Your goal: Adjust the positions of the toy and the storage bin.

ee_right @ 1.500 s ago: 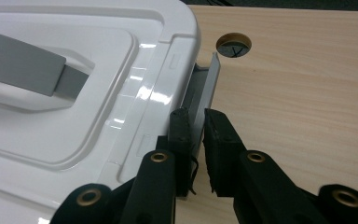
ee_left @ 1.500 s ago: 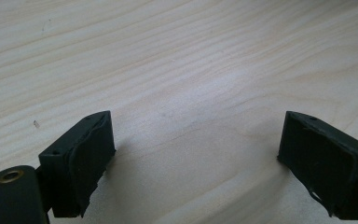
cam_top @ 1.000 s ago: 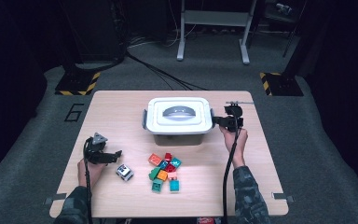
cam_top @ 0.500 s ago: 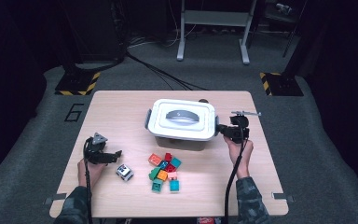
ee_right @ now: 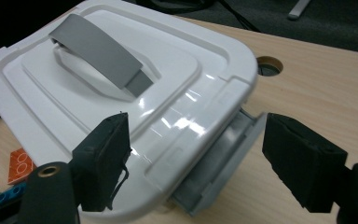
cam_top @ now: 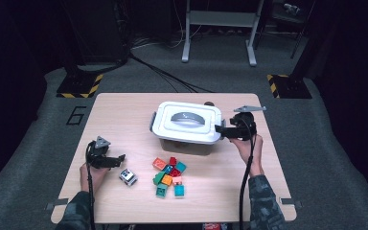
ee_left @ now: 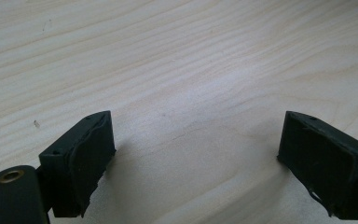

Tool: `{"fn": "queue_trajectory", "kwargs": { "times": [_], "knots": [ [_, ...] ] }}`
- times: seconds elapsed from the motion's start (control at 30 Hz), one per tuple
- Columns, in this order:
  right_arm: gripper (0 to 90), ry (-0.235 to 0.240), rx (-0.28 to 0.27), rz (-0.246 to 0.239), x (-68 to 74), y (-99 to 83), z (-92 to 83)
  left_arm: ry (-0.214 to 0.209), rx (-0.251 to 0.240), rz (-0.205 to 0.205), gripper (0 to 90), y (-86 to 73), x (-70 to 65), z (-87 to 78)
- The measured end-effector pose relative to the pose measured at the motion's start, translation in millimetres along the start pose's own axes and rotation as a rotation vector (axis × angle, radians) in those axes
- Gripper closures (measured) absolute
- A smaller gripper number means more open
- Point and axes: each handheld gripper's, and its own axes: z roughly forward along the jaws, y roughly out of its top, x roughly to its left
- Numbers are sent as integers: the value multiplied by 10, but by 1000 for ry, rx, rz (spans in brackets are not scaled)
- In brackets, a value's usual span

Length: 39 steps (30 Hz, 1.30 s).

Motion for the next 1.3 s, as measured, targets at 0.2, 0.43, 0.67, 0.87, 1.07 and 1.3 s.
{"fn": "queue_trajectory", "kwargs": {
  "times": [0.2, 0.43, 0.67, 0.87, 1.07, 1.3],
  "knots": [
    [213, 29, 67, -134, 195, 194, 244, 0, 1, -1, 103, 0, 1, 0],
    [264, 78, 121, -227, 329, 384, 560, -4, -3, -4, 106, -1, 2, 3],
    [527, 103, 142, -262, 419, 492, 691, -5, -2, -4, 107, -1, 4, 3],
    [538, 118, 147, -273, 409, 467, 668, -4, -3, -9, 107, -1, 1, 4],
    [543, 56, 137, -237, 443, 433, 630, -7, -2, -6, 107, -1, 5, 4],
    [545, -32, 142, -145, 537, 377, 557, -5, -2, -4, 107, -1, 4, 3]
  ]
}}
